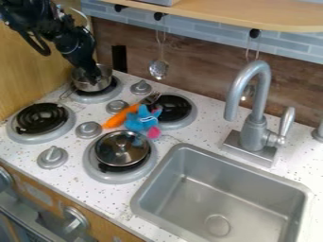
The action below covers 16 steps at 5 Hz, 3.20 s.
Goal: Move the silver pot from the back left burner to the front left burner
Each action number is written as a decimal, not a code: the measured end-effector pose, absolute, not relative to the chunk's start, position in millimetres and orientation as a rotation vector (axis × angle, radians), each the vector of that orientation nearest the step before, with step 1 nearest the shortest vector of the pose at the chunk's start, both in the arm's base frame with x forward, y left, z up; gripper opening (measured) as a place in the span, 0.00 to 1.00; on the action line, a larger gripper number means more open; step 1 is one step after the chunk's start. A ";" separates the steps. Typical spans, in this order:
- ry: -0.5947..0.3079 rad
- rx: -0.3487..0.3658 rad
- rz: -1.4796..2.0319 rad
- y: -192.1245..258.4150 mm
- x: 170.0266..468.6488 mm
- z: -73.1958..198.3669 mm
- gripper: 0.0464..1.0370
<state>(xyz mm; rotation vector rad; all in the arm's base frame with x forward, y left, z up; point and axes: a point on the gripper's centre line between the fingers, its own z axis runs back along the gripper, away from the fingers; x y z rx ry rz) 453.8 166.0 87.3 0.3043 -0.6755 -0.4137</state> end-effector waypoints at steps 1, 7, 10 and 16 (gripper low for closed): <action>-0.640 0.282 -0.416 165.2 451.5 68.6 0.97; -0.684 0.320 -0.420 189.6 510.5 47.2 0.97; -0.661 0.360 -0.405 201.4 519.5 33.5 0.63; -0.661 0.341 -0.422 199.3 507.2 26.8 0.03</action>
